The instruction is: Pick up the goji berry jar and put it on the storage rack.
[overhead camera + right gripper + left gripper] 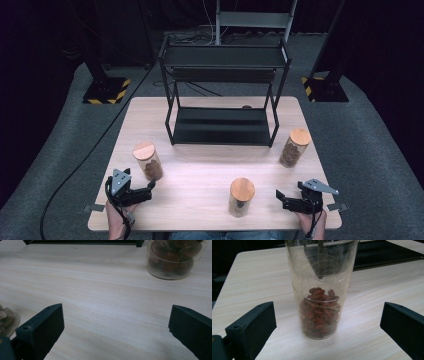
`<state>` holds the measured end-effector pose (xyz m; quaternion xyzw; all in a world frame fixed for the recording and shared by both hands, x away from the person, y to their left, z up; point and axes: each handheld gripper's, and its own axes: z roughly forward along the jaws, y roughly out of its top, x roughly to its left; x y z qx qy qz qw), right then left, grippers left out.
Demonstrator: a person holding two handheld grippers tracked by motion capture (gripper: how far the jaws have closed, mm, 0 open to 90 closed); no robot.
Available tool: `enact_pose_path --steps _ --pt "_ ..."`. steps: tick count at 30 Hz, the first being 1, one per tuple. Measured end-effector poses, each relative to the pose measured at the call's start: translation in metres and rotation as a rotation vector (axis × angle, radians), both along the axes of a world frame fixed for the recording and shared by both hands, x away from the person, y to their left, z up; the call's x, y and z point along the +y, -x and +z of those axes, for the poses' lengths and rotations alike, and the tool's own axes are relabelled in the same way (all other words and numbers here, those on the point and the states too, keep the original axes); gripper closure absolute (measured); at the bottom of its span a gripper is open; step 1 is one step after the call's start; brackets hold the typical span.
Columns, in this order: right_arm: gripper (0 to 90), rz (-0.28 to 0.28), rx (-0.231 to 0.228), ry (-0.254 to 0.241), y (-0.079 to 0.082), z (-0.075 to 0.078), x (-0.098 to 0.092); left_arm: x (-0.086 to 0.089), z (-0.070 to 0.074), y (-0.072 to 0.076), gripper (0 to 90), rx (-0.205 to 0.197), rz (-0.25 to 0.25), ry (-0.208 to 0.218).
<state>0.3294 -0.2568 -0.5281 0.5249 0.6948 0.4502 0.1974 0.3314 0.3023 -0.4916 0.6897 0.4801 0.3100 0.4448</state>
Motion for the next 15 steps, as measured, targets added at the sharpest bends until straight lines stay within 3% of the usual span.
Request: enact_pose_path --steps 7,15 --pt "0.0 0.014 0.029 -0.019 -0.004 -0.001 -0.002 -0.004 -0.002 -0.006 0.0 -0.003 0.004 0.010" --pt "0.0 -0.016 0.045 0.017 -0.006 -0.001 0.002 -0.008 -0.003 -0.012 0.0 -0.001 0.018 0.006"
